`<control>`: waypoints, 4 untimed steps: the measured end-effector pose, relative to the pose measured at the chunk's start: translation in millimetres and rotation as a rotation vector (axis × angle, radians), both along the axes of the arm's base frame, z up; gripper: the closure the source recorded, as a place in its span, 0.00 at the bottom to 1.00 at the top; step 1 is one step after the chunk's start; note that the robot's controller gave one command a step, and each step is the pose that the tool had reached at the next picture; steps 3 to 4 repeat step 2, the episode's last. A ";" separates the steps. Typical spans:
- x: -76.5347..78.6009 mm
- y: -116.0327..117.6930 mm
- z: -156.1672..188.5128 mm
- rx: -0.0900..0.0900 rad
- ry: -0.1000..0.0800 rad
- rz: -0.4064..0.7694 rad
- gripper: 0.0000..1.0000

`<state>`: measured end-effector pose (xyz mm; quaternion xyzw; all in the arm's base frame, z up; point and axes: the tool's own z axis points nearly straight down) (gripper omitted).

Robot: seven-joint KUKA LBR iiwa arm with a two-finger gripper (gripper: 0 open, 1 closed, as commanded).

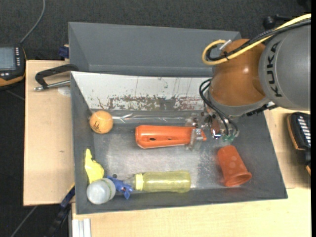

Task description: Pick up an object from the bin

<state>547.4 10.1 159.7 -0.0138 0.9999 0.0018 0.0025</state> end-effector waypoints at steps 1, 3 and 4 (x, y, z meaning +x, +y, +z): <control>10.4 -1.3 28.8 0.000 -0.024 -0.004 1.00; -0.9 -0.8 56.4 0.000 -0.002 0.010 1.00; -0.9 -0.8 56.4 0.000 -0.002 0.010 1.00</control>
Offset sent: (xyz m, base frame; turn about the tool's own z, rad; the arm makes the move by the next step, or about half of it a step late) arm -0.0119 -0.0005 0.1313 -0.0325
